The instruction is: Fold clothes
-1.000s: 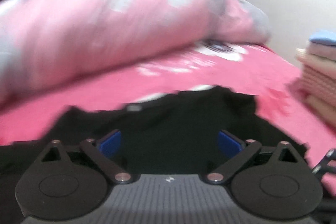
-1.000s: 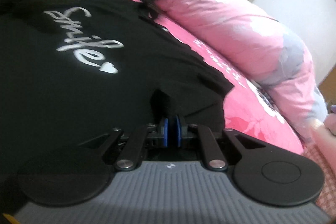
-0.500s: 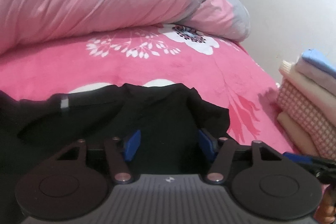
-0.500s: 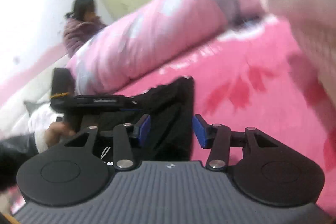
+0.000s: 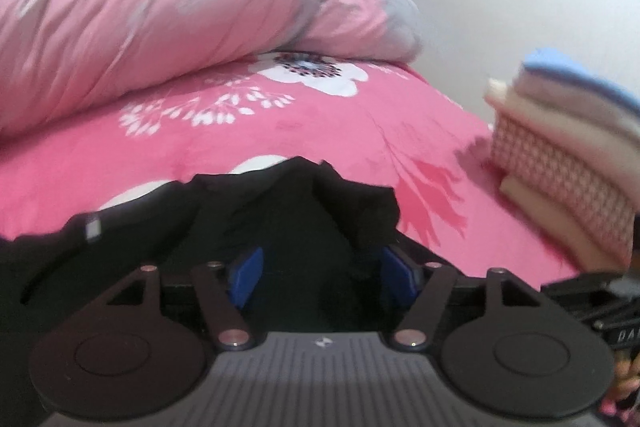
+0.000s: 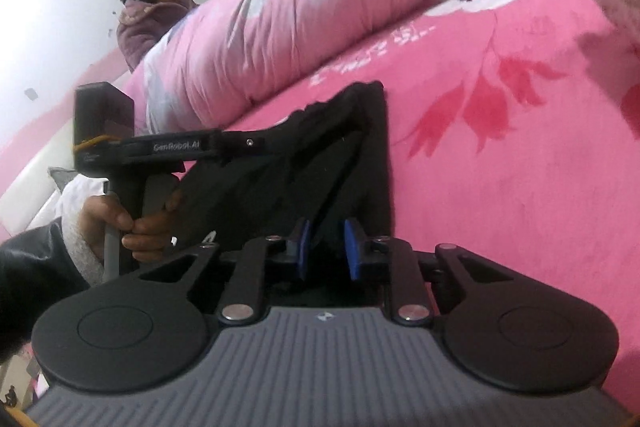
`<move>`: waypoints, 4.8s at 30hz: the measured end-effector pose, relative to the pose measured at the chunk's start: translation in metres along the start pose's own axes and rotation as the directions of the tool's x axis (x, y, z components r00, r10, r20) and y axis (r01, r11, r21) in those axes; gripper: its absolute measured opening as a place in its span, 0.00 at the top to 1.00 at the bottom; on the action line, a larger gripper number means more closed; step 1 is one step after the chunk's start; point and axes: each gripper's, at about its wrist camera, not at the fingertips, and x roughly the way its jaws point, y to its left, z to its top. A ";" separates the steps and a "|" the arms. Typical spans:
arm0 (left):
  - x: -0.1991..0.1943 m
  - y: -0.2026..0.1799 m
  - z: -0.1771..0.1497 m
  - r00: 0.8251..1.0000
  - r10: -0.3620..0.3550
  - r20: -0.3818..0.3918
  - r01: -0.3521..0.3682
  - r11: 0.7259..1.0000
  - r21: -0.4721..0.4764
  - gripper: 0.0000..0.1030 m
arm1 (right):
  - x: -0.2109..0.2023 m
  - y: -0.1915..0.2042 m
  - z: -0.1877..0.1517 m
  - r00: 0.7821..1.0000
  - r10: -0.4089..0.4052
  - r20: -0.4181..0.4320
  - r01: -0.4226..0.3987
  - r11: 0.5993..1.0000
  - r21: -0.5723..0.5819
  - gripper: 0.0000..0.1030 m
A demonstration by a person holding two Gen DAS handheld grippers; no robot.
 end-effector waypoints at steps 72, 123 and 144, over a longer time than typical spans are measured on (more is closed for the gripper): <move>-0.061 -0.115 -0.106 0.999 0.036 -0.003 -0.023 0.703 0.711 0.88 | -0.010 -0.035 0.000 0.997 0.051 0.063 -0.060 0.986 0.157 0.81; -0.066 -0.109 -0.111 0.999 -0.013 0.051 -0.006 0.930 0.367 0.54 | -0.023 0.055 0.032 0.991 -0.134 0.025 0.136 0.976 -0.172 0.95; -0.055 -0.103 -0.123 0.997 -0.032 0.068 0.007 0.940 0.342 0.50 | 0.112 0.110 0.069 0.958 -0.118 -0.261 0.003 0.914 -0.405 0.93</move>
